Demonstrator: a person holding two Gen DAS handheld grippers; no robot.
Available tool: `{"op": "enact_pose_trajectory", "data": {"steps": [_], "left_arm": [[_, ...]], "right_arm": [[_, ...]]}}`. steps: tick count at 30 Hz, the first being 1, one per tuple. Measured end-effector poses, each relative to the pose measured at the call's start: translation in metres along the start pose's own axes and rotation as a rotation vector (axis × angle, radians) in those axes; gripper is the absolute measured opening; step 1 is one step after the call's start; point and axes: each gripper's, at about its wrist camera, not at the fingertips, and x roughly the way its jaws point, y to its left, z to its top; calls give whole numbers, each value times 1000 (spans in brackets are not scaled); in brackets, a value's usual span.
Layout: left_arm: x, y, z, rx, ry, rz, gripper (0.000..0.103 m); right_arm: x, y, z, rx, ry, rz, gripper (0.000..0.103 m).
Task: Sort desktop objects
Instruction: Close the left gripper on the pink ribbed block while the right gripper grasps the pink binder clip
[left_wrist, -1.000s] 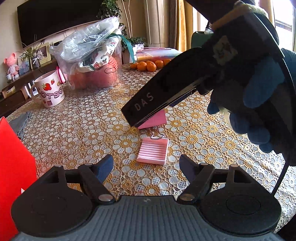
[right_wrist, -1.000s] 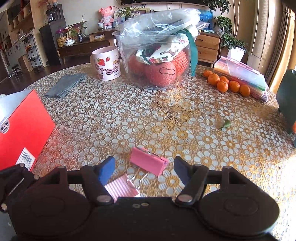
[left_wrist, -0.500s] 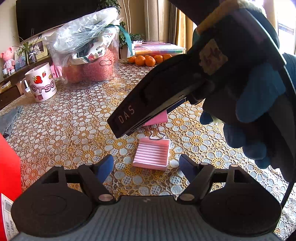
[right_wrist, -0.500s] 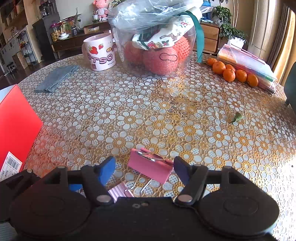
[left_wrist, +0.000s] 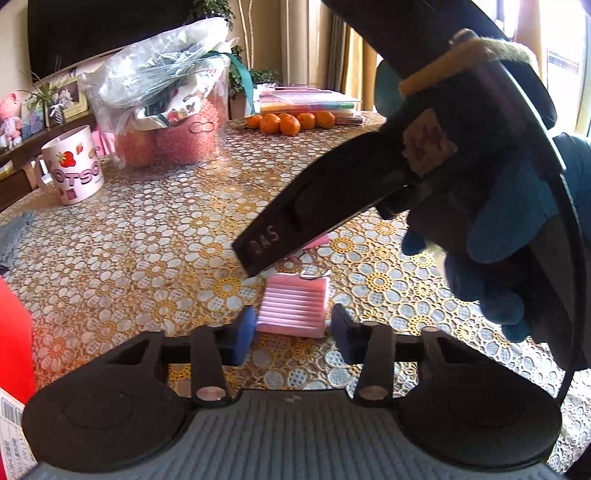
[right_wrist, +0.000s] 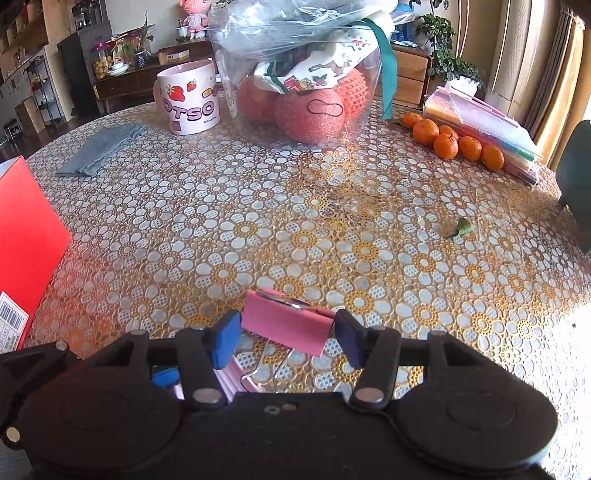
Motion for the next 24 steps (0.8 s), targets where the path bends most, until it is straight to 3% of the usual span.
{"op": "enact_pose_trajectory", "data": {"steps": [14, 24], "left_arm": [[-11, 1, -7, -22, 7, 10, 39], [-47, -2, -21, -49, -9, 2, 39]], "right_arm": [[-20, -6, -8, -1, -23, 17, 55], [-44, -3, -17, -14, -26, 53, 54]]}}
